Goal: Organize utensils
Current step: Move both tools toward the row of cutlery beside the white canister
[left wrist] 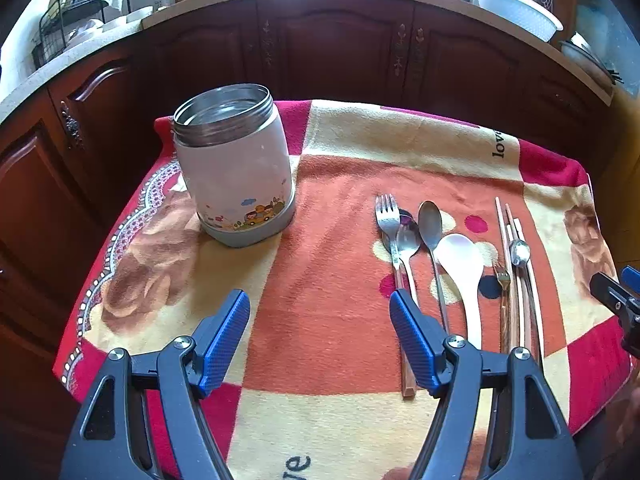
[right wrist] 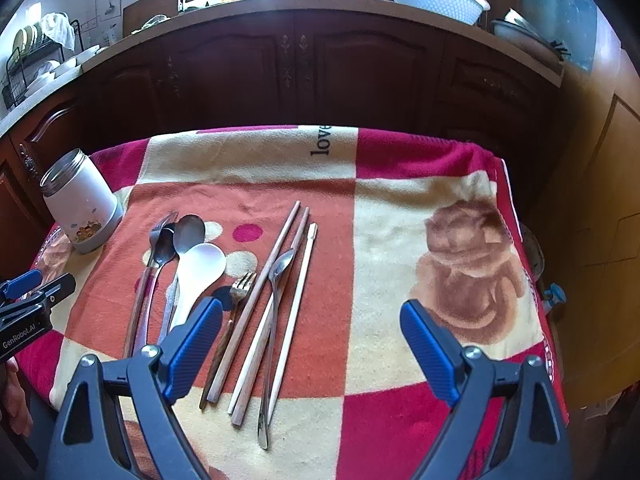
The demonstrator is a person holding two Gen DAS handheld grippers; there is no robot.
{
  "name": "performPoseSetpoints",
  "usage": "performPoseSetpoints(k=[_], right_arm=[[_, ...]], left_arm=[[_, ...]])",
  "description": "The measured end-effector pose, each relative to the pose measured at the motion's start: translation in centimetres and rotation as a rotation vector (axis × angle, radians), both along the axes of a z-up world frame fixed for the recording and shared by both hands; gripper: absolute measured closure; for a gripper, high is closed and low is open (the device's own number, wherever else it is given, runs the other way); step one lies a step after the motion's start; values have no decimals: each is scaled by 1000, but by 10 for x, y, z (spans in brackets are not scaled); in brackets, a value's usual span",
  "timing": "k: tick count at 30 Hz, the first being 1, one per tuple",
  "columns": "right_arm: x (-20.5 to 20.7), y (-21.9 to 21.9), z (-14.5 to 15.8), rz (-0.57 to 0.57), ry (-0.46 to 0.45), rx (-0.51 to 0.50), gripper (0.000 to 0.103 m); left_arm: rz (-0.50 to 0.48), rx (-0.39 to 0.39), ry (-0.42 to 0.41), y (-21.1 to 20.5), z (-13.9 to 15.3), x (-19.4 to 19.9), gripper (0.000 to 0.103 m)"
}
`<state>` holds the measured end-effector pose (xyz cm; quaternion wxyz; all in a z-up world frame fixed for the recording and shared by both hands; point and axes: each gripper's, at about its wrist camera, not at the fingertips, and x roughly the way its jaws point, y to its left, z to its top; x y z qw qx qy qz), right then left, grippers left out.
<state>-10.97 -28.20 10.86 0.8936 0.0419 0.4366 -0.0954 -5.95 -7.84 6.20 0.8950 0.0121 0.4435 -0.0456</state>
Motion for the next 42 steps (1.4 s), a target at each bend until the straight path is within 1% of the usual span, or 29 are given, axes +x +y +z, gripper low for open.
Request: performPoseSetpoints(k=[19, 24, 26, 28, 29, 31, 34, 36, 39, 42], right_arm=[[-1, -6, -3, -5, 8, 0, 10], [1, -10, -4, 8, 10, -3, 11], [3, -14, -4, 14, 18, 3, 20], [5, -19, -5, 18, 28, 18, 24], [6, -22, -5, 17, 31, 35, 26], [7, -25, -6, 16, 34, 54, 28], [10, -28, -10, 15, 44, 64, 30], [13, -29, -13, 17, 54, 72, 31], [18, -30, -17, 22, 63, 84, 33], [24, -32, -21, 24, 72, 89, 34]], left_arm=[[2, -23, 4, 3, 3, 3, 0], [-22, -41, 34, 5, 0, 10, 0], [-32, -47, 45, 4, -2, 14, 2], [-37, -56, 56, 3, -5, 18, 4], [-39, -62, 63, 3, -7, 21, 5], [-47, -81, 82, 1, -11, 26, 12], [-56, -118, 115, -3, -18, 36, 19], [-69, -134, 131, -8, -22, 43, 20], [-86, -132, 147, -17, -26, 54, 20], [-98, -146, 162, -26, -31, 66, 20]])
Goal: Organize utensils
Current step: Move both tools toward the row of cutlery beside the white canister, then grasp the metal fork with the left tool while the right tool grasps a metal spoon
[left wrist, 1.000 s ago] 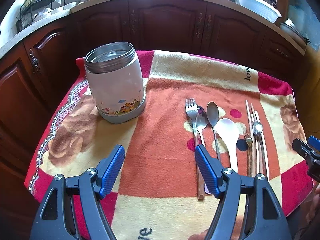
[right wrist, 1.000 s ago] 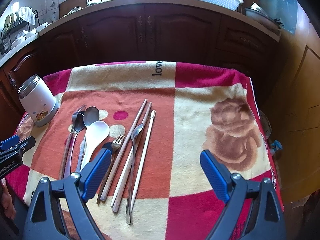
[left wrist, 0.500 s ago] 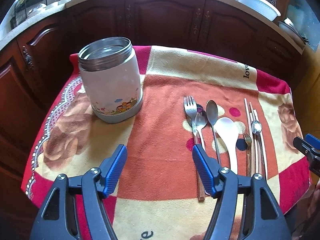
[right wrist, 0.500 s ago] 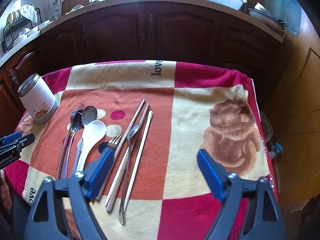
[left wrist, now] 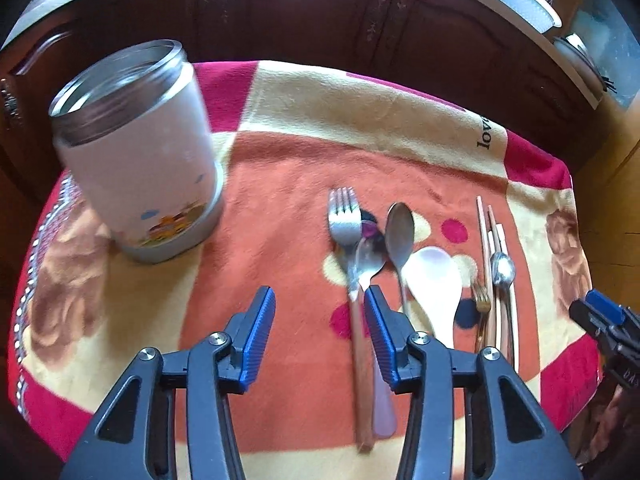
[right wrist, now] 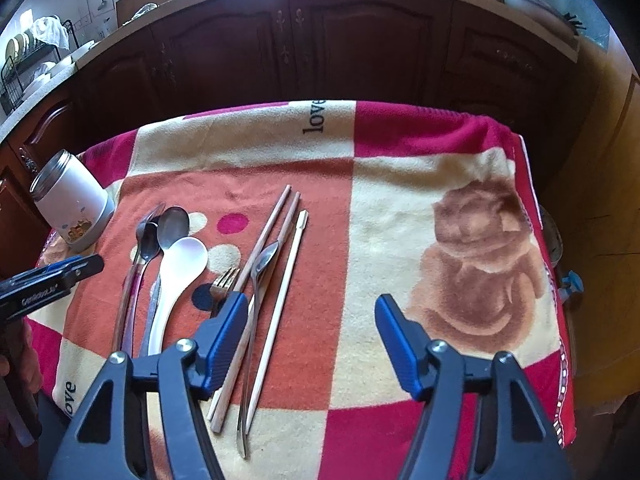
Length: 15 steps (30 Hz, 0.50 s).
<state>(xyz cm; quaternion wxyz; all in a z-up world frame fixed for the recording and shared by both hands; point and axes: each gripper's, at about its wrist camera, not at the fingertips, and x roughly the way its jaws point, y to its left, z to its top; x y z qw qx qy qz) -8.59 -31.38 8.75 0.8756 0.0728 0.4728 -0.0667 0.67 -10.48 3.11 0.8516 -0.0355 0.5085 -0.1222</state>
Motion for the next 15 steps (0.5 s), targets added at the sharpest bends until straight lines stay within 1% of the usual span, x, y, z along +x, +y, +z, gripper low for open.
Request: performPoseSetpoints(k=[4, 8, 11, 15], right_arm=[[6, -1, -3, 6, 1, 13, 34], [12, -2, -7, 18, 9, 7, 34], [16, -5, -9, 18, 12, 15, 34], [20, -9, -13, 18, 14, 36, 34]], left_arm=[[-4, -9, 29, -8, -9, 16, 20], [-25, 18, 26, -17, -13, 29, 21], [-26, -2, 41, -17, -15, 38, 23], [-24, -8, 49, -16, -16, 48, 23]])
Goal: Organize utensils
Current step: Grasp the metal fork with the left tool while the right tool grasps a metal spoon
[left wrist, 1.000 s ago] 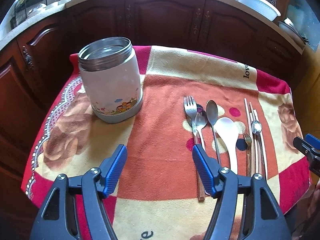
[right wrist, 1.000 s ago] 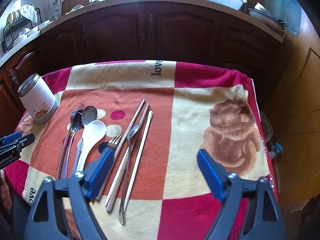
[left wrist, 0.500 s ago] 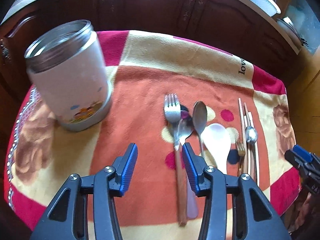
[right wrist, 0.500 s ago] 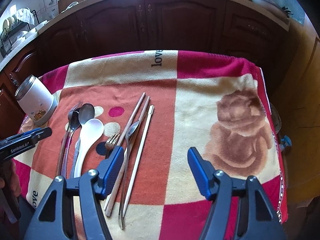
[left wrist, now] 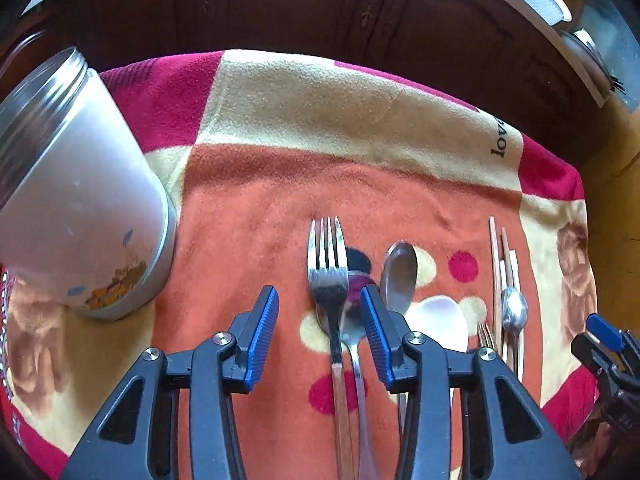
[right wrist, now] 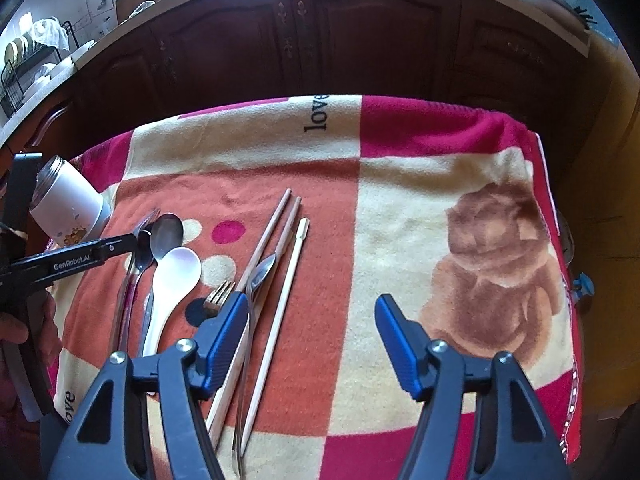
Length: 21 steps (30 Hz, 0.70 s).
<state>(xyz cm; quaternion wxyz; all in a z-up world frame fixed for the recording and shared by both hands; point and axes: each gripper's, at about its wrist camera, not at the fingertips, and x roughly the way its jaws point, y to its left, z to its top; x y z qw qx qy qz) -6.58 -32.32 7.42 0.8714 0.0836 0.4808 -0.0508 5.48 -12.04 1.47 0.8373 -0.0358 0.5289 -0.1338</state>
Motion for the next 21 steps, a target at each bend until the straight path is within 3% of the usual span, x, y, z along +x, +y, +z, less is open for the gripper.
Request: performPoseSetpoints(k=[8, 14, 17, 21], right_arm=[[10, 0, -6, 13, 15, 13, 34], [16, 0, -4, 24, 14, 8, 34], [19, -1, -3, 25, 13, 7, 34], [22, -1, -3, 29, 16, 7, 34]], left_arm=[[14, 34, 20, -3, 1, 25, 23], [-19, 64, 80, -16, -7, 41, 24], [-23, 58, 120, -15, -12, 48, 40], [-20, 15, 145, -8, -16, 53, 43]])
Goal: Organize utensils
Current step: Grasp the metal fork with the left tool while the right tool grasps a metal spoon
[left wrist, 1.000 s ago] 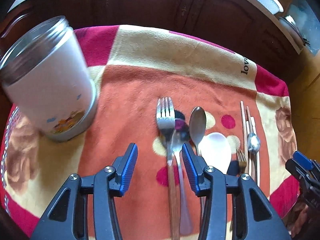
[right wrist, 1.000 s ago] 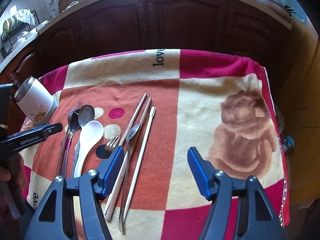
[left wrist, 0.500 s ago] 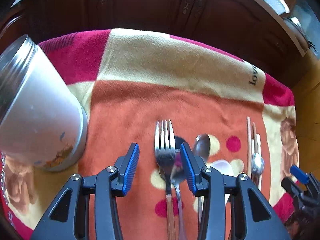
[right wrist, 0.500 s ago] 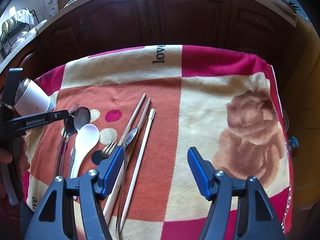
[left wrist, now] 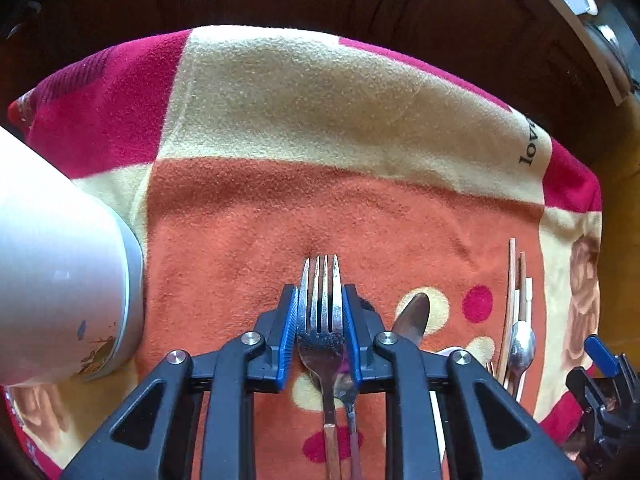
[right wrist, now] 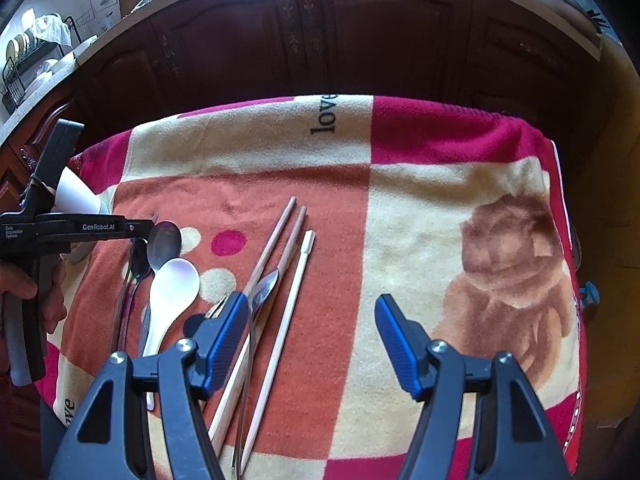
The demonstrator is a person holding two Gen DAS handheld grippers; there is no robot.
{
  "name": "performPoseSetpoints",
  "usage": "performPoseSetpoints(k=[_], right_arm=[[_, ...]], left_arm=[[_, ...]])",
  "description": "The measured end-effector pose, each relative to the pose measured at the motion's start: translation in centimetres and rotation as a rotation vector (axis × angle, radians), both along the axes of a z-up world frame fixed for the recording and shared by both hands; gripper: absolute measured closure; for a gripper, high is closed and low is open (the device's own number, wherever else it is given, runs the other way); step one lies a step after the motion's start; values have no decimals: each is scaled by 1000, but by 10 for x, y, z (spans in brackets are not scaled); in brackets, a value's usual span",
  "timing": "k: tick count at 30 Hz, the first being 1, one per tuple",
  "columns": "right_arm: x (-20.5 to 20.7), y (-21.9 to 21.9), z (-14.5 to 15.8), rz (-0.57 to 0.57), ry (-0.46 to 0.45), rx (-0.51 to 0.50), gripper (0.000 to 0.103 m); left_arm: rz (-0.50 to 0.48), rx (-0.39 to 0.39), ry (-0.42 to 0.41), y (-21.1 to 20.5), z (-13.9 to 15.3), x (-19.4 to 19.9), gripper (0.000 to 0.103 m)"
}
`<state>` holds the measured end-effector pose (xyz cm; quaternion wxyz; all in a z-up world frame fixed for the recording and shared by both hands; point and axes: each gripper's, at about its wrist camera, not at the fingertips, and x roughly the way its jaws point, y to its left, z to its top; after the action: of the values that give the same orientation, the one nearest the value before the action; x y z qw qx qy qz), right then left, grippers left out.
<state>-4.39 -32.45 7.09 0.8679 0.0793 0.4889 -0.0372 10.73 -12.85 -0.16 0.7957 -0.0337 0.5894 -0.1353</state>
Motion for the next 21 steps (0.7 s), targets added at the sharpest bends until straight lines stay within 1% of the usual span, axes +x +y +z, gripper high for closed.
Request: performPoseSetpoints(k=[8, 12, 14, 16, 17, 18, 20, 21], right_arm=[[14, 11, 1, 38, 3, 28, 34], [31, 27, -4, 97, 11, 107, 34], [44, 41, -9, 143, 27, 128, 41], [59, 56, -15, 200, 34, 135, 46], [65, 62, -18, 226, 36, 144, 51], [73, 67, -21, 251, 42, 155, 53], [89, 76, -29, 300, 59, 184, 65], [95, 79, -31, 326, 59, 201, 65]], left_arm=[[18, -52, -17, 26, 8, -8, 43], [20, -72, -43, 41, 24, -18, 43], [14, -79, -63, 46, 28, -21, 43], [5, -89, -84, 49, 39, -27, 44], [4, -94, -88, 52, 42, -29, 43], [3, -99, -87, 49, 45, -25, 43], [3, -110, -82, 54, 48, -27, 44], [1, -114, -81, 56, 48, -28, 44]])
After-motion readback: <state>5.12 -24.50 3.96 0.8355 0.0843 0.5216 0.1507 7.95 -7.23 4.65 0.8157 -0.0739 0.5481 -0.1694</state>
